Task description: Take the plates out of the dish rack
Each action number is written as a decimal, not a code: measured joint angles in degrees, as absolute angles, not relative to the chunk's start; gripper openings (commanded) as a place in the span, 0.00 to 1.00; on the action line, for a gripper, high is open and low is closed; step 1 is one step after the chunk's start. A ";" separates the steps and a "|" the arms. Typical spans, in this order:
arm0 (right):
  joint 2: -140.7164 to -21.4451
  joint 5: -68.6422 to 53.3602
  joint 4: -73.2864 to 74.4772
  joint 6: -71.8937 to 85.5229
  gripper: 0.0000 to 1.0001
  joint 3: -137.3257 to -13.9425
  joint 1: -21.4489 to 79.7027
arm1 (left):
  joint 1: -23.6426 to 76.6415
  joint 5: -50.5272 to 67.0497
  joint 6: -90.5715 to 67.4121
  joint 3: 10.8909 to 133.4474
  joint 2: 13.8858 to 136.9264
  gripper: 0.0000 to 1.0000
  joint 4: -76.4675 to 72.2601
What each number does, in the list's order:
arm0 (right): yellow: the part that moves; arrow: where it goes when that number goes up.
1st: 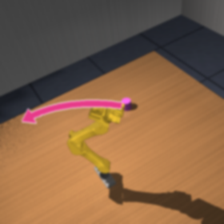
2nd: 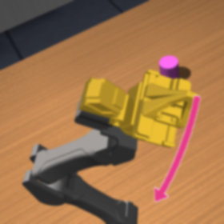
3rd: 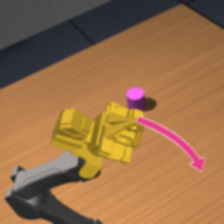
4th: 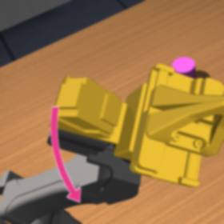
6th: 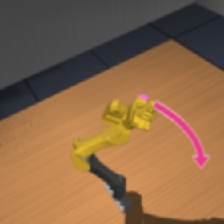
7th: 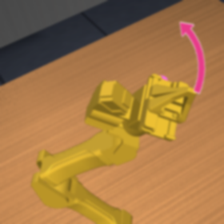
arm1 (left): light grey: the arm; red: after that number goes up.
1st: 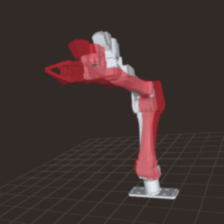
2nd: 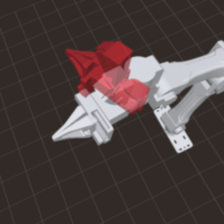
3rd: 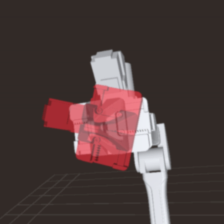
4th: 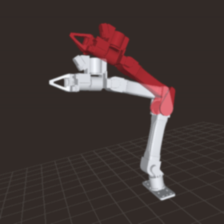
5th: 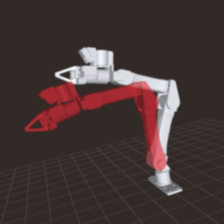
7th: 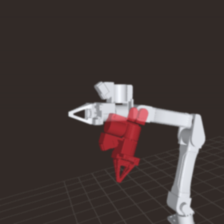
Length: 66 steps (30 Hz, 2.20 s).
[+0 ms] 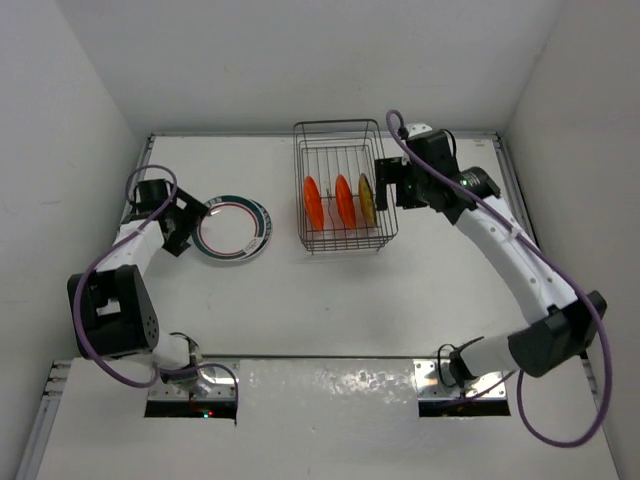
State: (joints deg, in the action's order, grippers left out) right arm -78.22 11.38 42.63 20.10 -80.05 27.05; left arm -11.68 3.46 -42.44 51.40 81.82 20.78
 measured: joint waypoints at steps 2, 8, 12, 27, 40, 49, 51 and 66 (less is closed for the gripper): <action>-82.06 10.02 45.50 22.41 0.98 -82.94 24.62 | -11.60 2.94 -42.15 51.90 83.13 1.00 23.22; -94.08 4.84 47.16 26.74 0.81 -88.62 23.66 | -10.79 1.76 -39.16 53.49 85.60 1.00 31.94; -99.31 3.14 46.87 28.12 0.69 -89.14 23.77 | -9.02 -0.64 -36.69 55.61 84.25 1.00 37.54; -110.00 4.19 38.06 24.88 0.21 -90.19 23.75 | -0.34 2.04 -26.68 65.12 76.23 1.00 44.80; -110.17 2.17 33.04 23.40 0.00 -91.13 24.03 | 1.89 5.50 -24.49 65.17 76.23 1.00 46.17; -97.78 6.63 37.80 24.58 0.00 -97.93 23.68 | 1.91 6.81 -24.56 70.11 78.13 1.00 46.54; -95.81 9.96 40.27 24.16 0.00 -101.23 22.85 | 2.17 7.11 -24.73 72.71 79.42 1.00 46.59; -110.89 17.52 48.73 21.50 0.01 -92.71 6.52 | 6.35 5.78 -25.06 87.74 87.57 1.00 48.71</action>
